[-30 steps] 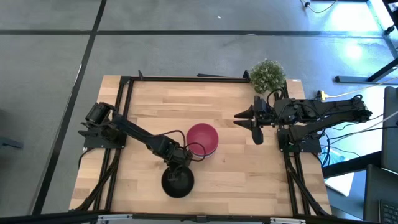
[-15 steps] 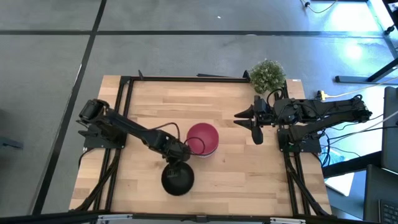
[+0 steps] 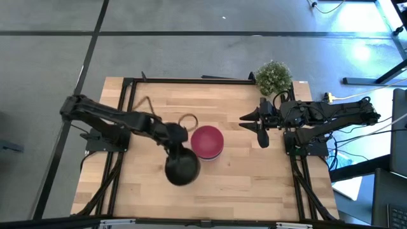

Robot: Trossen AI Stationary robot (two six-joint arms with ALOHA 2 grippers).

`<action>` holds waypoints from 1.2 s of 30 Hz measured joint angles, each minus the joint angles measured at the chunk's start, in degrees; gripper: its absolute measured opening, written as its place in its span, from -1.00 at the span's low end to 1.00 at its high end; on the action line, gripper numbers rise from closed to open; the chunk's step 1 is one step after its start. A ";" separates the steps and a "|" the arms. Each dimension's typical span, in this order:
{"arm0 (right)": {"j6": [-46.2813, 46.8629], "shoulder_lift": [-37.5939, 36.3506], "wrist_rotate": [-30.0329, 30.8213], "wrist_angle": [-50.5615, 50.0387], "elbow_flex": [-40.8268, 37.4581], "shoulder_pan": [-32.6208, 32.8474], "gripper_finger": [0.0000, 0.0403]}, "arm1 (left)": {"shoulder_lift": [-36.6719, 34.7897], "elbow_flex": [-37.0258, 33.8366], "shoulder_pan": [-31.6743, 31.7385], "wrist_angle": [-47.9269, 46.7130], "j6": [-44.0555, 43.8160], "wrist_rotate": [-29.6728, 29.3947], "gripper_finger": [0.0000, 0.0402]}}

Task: Nest bowls inside each other
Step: Stack the black bowl on top of the pink bowl

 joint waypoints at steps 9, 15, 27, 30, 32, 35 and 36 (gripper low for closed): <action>-0.02 0.00 0.02 -0.08 0.00 -0.13 -0.38 | -6.37 1.04 7.90 0.13 2.00 -0.03 -0.99; -0.09 -0.02 0.04 -0.12 0.00 -0.13 -0.38 | -0.99 12.27 12.34 -7.64 9.13 1.85 -0.99; -0.49 0.00 0.04 -1.26 0.00 -0.13 -0.38 | 15.52 39.68 18.80 -33.90 17.96 6.75 -0.99; -0.63 -0.01 0.04 -1.26 0.00 -0.13 -0.38 | 18.83 41.37 19.52 -36.28 19.22 9.11 -0.99; -0.71 -0.01 0.04 -1.26 0.00 -0.13 -0.38 | 20.89 41.62 19.54 -36.84 19.41 8.81 -0.99; -1.39 -0.01 0.04 -1.26 0.00 -0.13 -0.38 | 23.96 41.62 19.53 -37.92 20.35 8.60 -0.99; -1.58 0.00 0.02 -1.26 0.00 -0.13 -0.38 | 24.80 41.62 19.52 -37.67 20.69 8.34 -0.99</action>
